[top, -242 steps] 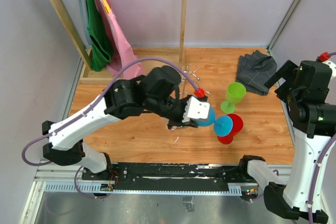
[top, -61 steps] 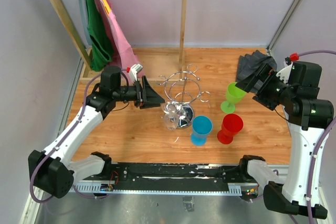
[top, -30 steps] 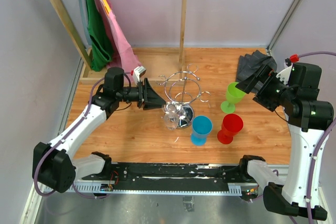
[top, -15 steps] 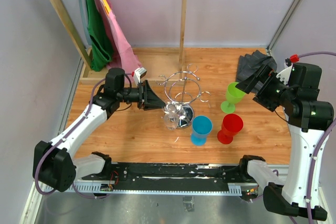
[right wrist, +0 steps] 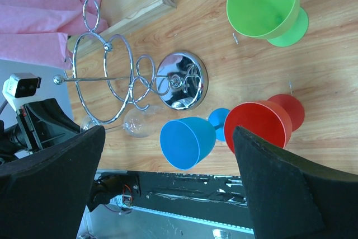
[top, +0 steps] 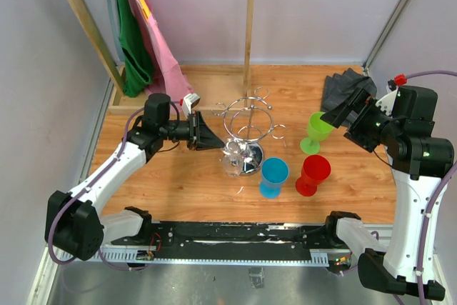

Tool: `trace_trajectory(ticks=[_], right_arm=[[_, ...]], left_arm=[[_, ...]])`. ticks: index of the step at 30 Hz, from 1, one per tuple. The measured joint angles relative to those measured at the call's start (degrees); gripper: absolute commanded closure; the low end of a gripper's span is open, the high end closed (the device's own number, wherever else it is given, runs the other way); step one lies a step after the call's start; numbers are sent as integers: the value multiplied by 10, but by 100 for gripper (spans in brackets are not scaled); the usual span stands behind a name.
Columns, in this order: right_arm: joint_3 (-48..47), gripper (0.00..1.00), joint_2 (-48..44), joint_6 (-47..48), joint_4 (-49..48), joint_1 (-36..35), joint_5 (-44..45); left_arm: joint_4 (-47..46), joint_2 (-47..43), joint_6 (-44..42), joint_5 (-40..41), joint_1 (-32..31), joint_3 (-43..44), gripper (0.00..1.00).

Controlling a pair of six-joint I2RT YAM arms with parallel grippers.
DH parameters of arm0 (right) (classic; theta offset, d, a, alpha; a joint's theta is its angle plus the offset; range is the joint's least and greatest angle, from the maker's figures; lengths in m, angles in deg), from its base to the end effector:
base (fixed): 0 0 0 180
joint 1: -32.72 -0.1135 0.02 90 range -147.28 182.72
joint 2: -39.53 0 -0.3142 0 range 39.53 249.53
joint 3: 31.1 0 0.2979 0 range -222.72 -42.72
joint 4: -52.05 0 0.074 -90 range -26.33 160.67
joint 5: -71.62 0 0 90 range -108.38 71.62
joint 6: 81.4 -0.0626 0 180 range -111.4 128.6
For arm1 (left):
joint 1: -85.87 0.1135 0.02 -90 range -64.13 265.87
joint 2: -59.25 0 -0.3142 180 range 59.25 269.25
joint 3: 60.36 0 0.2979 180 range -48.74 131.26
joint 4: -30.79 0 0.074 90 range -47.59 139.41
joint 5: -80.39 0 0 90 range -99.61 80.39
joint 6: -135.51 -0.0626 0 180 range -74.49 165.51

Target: Take the wine glass off the wine glass rack

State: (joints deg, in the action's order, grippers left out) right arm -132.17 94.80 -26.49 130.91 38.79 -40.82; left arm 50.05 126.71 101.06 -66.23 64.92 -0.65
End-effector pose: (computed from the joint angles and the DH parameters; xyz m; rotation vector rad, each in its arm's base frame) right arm 0.1608 0.0069 0.5134 0.5446 2.1149 0.7120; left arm 0.2534 -0.1530 0.3143 0.0391 2.3219 -1.7693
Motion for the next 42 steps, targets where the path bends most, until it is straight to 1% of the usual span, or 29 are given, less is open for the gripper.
trace_trajectory(ticks=[4,6,21,42], right_arm=[[0,1,0,0,3,0,0],[0,1,-1,0,4,0,0],[0,1,-13,0,7,0,2],[0,1,-17,0,7,0,5]], left_arm=[[0,0,-1,-1,0,0,96],[0,0,0,-2,0,0,100],[-8,-3,7,-11,2,0,100],[-33,-27,28,-39,2,-28,100]])
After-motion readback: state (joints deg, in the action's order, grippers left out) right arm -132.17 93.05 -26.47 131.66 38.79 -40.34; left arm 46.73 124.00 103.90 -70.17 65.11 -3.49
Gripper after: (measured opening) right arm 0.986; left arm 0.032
